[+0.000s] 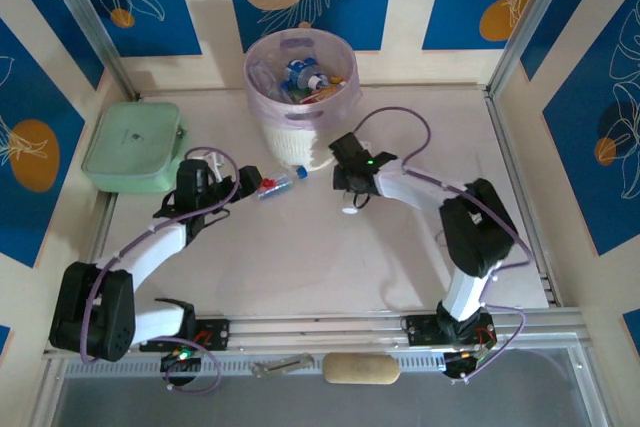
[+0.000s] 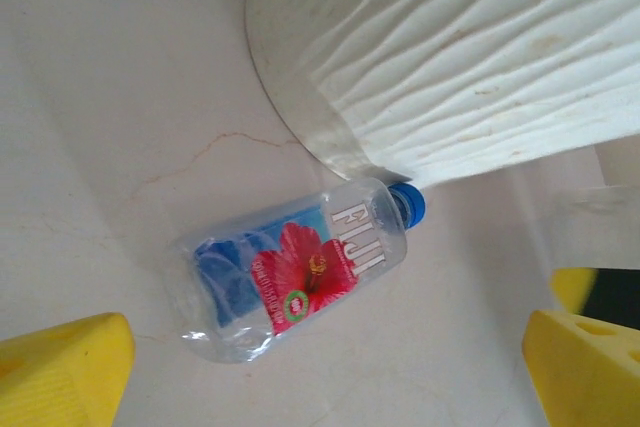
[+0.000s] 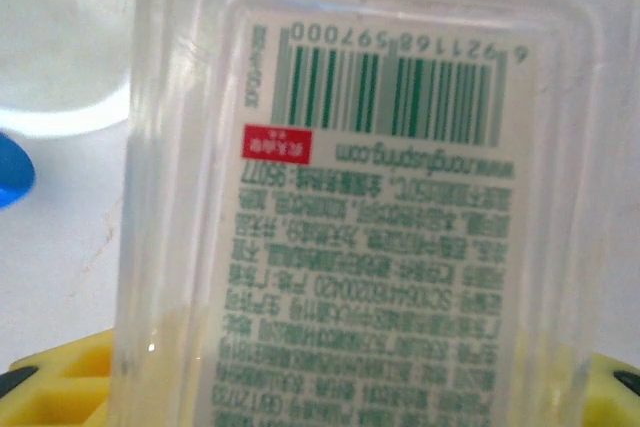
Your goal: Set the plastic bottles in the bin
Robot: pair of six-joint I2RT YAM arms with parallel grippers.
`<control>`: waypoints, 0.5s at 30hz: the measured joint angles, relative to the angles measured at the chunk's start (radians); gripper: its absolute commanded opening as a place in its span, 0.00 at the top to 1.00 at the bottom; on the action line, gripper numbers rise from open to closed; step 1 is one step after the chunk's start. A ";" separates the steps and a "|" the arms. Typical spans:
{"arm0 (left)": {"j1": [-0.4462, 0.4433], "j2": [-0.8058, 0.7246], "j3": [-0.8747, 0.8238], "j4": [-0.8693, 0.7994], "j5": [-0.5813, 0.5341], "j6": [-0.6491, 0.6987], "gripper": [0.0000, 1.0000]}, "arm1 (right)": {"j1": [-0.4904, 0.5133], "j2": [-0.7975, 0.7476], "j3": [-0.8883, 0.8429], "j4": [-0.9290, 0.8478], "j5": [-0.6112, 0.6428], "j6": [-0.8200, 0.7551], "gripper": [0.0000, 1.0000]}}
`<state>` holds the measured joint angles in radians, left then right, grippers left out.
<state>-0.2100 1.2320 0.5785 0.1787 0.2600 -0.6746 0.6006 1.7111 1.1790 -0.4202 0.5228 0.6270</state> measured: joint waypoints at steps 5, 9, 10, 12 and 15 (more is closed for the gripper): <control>0.038 -0.019 0.000 -0.007 -0.010 0.002 0.01 | -0.079 -0.173 -0.032 0.029 -0.010 -0.058 0.59; 0.078 -0.040 0.000 -0.011 -0.009 0.002 0.01 | -0.113 -0.285 -0.018 0.041 -0.007 -0.119 0.59; 0.090 -0.048 0.000 -0.012 -0.008 0.002 0.00 | -0.122 -0.310 -0.005 0.042 -0.007 -0.135 0.59; 0.110 -0.066 -0.003 -0.013 -0.006 0.002 0.01 | -0.137 -0.346 0.023 0.048 -0.012 -0.165 0.59; 0.136 -0.090 -0.021 -0.010 -0.002 0.001 0.01 | -0.153 -0.380 0.090 0.062 -0.037 -0.211 0.59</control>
<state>-0.0742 1.1423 0.5571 0.1688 0.2581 -0.6735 0.4480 1.3315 1.2694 -0.3584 0.4862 0.4160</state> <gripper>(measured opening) 0.994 0.567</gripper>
